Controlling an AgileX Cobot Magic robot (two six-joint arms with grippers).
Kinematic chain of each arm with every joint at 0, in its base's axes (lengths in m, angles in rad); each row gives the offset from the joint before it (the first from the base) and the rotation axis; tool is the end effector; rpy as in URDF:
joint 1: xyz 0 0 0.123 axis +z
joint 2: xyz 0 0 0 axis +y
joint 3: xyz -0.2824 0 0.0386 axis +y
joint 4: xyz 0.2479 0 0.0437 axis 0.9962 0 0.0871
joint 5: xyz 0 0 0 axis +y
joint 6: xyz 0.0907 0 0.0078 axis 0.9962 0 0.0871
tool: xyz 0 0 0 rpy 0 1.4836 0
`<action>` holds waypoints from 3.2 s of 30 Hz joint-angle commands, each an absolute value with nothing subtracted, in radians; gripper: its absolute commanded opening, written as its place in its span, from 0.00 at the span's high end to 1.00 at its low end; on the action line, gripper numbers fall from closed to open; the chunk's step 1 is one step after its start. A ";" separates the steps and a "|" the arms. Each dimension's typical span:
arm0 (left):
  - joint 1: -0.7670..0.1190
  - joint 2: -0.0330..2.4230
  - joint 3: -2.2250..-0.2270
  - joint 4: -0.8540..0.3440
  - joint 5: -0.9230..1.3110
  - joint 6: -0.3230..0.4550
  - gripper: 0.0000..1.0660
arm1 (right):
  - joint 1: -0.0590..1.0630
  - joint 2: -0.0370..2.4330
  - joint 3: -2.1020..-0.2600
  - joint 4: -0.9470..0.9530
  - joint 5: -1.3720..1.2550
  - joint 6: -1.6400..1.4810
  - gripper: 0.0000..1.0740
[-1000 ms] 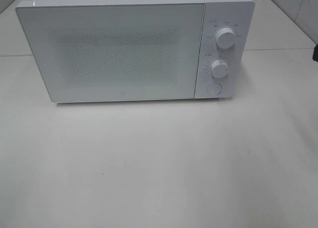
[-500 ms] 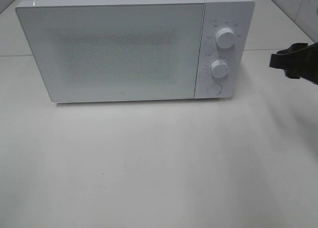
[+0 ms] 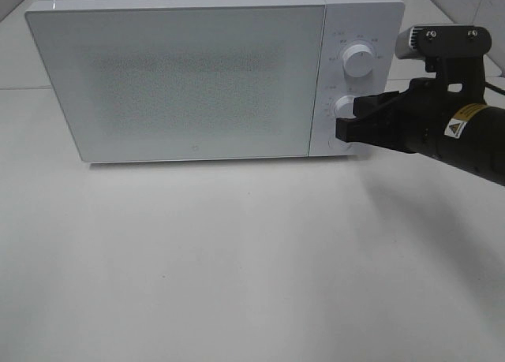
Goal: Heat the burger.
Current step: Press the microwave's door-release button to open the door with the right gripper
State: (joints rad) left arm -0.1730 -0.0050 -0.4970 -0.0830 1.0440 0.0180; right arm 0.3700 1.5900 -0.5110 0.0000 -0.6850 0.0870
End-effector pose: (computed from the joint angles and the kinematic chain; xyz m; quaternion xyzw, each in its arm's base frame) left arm -0.0058 -0.0056 0.2779 0.0821 0.8436 -0.0823 0.5242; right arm 0.2670 0.1035 0.1791 -0.1138 0.7988 0.1338 0.5754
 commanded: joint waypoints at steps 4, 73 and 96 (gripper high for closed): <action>-0.174 -0.012 -0.495 -0.083 1.035 0.017 1.00 | 0.375 1.599 -0.511 -0.011 -0.701 0.132 1.00; -0.174 -0.012 -0.495 -0.083 1.035 0.017 1.00 | 0.372 2.087 -0.748 0.168 -0.951 1.325 1.00; -0.174 -0.012 -0.495 -0.083 1.035 0.017 1.00 | 0.372 2.154 -0.816 0.199 -1.070 1.330 1.00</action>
